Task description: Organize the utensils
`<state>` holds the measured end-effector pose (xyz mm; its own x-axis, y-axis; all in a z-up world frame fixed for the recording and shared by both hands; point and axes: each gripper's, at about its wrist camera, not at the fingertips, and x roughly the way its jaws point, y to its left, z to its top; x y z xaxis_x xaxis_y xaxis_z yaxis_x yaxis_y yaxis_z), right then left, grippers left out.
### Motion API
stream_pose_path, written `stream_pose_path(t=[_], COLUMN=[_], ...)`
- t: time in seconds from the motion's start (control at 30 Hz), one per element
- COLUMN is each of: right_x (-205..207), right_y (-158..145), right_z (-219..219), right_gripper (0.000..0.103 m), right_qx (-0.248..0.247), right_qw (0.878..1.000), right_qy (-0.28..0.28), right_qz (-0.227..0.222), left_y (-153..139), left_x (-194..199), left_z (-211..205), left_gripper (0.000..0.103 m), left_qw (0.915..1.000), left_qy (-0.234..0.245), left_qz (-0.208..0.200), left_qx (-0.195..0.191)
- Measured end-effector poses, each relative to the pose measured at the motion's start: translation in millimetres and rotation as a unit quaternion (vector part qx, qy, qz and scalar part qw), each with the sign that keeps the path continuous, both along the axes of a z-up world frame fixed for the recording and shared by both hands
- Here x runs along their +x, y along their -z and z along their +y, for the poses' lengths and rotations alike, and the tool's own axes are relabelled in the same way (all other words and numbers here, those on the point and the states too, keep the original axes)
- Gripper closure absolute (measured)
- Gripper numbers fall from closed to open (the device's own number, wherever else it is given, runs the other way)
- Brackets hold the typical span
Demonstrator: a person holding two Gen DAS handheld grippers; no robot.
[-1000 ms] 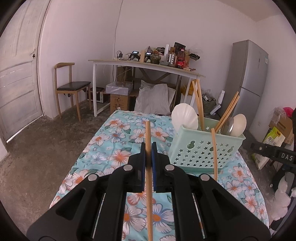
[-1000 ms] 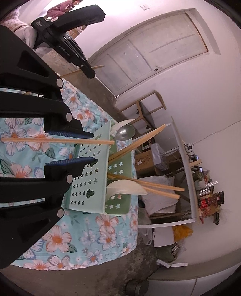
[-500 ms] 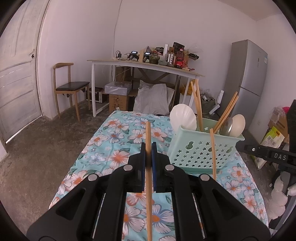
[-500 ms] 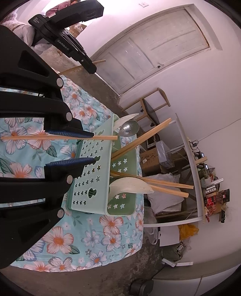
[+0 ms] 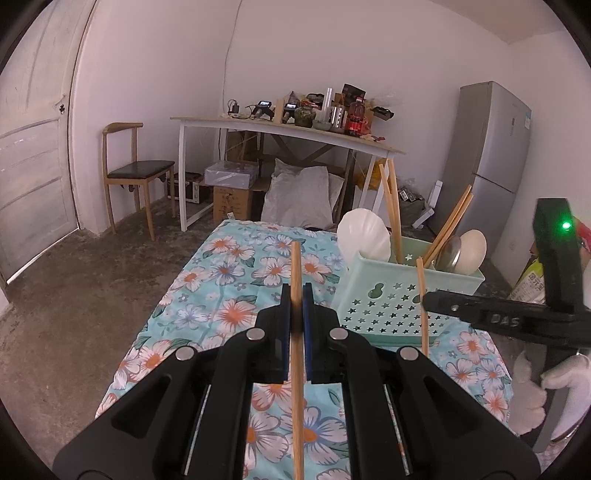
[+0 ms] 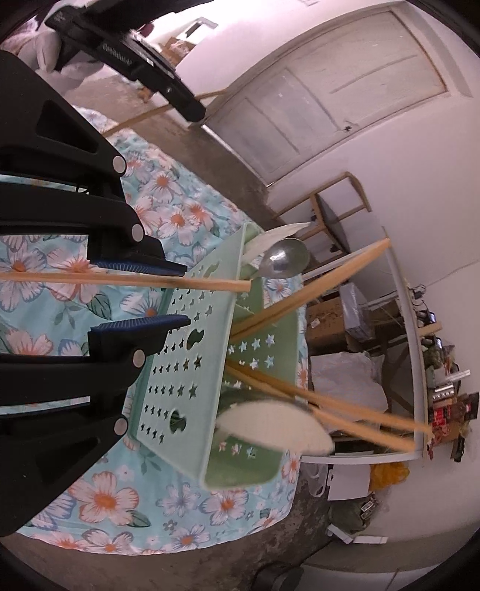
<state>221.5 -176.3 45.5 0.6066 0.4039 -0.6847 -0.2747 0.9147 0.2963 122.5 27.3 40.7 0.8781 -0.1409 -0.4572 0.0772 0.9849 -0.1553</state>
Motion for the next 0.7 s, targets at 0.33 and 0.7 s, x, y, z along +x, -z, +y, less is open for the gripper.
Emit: stream_pose_path(t=[0.33,0.7], right_x=[20,9], right_y=[8,-8], right_z=[16,18], right_gripper=[0.081,0.096], right_qx=[-0.031,-0.022], right_qw=[0.999,1.000], right_qy=[0.003,-0.005], right_qz=[0.023,-0.004], left_y=[1,0], left_x=[2,3], left_z=[3,5], left_gripper=[0.098,0.098], left_qw=[0.9999,0.9999], left_qy=[0.007,0.007], left_qz=[0.003,0.004], left_qx=[-0.007,-0.007])
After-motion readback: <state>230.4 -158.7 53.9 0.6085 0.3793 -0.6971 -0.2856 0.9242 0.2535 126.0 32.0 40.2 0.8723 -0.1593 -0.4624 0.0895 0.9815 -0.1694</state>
